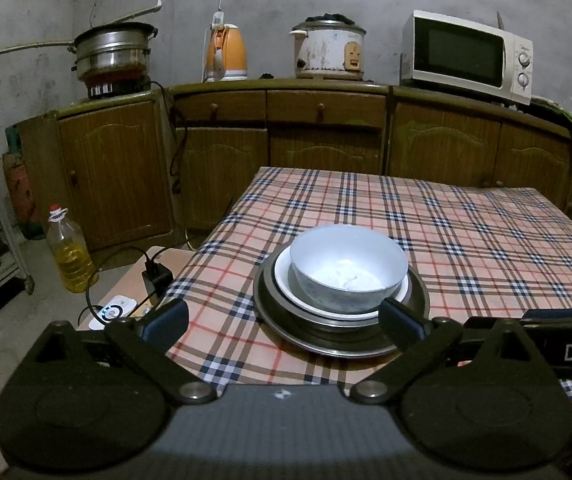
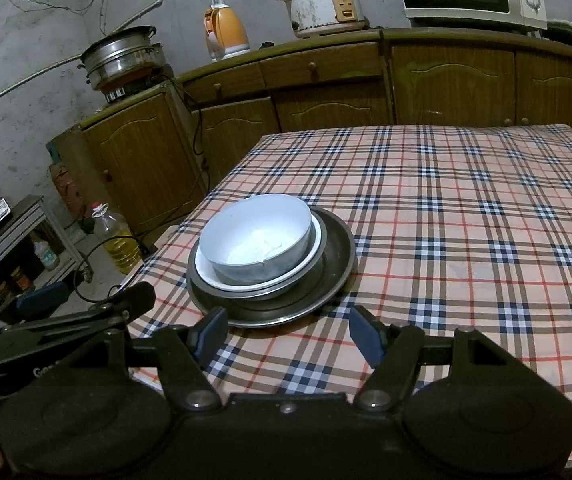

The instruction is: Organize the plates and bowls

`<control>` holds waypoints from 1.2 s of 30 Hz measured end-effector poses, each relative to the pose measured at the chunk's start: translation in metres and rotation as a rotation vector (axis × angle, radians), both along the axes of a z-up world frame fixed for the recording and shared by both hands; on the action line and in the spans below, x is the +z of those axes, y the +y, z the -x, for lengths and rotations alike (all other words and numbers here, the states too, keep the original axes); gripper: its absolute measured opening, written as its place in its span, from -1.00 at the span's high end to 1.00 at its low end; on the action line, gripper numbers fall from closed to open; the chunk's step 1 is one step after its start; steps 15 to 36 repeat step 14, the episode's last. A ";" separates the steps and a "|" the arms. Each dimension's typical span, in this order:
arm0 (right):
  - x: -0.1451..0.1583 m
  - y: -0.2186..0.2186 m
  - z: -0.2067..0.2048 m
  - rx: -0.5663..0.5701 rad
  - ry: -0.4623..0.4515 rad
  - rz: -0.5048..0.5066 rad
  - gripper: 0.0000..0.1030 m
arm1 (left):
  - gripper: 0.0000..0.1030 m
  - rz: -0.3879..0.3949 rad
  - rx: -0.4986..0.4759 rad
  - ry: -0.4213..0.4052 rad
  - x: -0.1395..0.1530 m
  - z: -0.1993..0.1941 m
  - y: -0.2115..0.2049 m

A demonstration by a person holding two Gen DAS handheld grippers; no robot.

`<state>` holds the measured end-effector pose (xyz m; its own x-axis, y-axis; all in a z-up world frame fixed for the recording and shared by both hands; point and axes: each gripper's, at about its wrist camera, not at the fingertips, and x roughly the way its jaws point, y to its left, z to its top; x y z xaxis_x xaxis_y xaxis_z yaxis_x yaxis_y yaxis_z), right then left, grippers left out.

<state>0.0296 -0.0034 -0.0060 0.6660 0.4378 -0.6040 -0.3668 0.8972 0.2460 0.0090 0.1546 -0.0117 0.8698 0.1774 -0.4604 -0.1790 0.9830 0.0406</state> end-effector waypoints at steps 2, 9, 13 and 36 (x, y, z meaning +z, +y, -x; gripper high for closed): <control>0.000 0.000 0.000 0.000 0.002 0.000 -0.55 | -1.00 0.000 0.000 0.002 -0.001 -0.001 0.000; -0.002 0.001 0.000 -0.001 0.004 0.000 -0.55 | -0.99 0.008 -0.005 0.002 -0.001 -0.002 0.000; -0.002 0.001 -0.001 -0.001 0.005 0.001 -0.55 | -0.98 0.004 -0.002 0.000 -0.002 -0.004 -0.002; -0.003 0.001 0.000 -0.002 0.006 0.002 -0.55 | -0.98 0.005 -0.002 0.002 -0.002 -0.005 -0.002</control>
